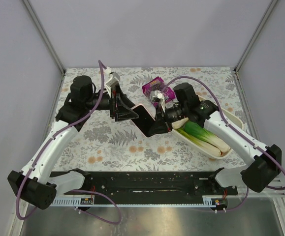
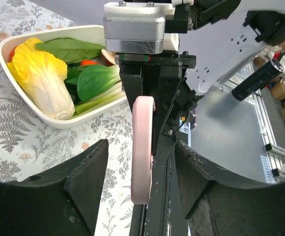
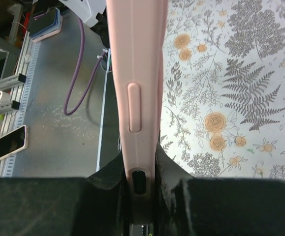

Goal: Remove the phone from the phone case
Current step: Remove the phone case from the phone.

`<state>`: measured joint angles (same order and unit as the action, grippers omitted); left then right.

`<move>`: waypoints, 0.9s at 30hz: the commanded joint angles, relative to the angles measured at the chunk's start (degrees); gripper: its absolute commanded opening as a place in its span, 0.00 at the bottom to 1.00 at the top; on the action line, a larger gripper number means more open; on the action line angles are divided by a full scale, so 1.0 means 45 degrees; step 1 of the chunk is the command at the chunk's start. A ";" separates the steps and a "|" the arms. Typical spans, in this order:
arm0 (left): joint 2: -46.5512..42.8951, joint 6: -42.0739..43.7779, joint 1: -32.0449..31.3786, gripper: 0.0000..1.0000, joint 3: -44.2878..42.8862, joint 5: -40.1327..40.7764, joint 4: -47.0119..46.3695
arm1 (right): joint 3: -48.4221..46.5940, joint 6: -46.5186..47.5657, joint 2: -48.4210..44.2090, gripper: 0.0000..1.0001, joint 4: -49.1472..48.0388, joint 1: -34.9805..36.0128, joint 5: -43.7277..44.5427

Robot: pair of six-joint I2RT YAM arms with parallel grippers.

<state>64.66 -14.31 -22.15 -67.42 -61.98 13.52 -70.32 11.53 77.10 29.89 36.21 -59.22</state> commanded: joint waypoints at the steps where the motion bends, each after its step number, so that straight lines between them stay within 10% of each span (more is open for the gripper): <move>1: 0.0277 0.2628 -0.0135 0.64 -0.1578 -0.0505 0.2537 | -0.1188 0.2063 0.0151 0.00 0.1773 0.0118 0.0034; 11: 0.1411 0.4720 -0.1248 0.71 -0.2518 0.0256 0.4944 | -0.1696 0.2985 0.0289 0.00 0.2811 0.0782 0.0738; 15: 0.1684 0.4859 -0.1483 0.54 -0.2459 0.0316 0.5023 | -0.1677 0.3043 0.0230 0.00 0.2831 0.0821 0.0816; 21: 0.1880 0.4664 -0.1659 0.00 -0.2674 0.0159 0.5043 | -0.1502 0.3005 0.0191 0.00 0.2694 0.0841 0.1050; 24: 0.1842 0.4663 -0.1601 0.00 -0.2792 0.0276 0.5102 | -0.1423 0.2654 0.0094 0.05 0.2421 0.0841 0.1498; 27: 0.1666 0.4722 -0.1328 0.00 -0.2831 0.0218 0.5121 | -0.1228 0.1893 -0.0082 0.31 0.1856 0.0822 0.2298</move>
<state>72.95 6.35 -29.30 -76.90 -60.90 37.89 -74.74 22.44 79.02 43.81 39.33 -51.81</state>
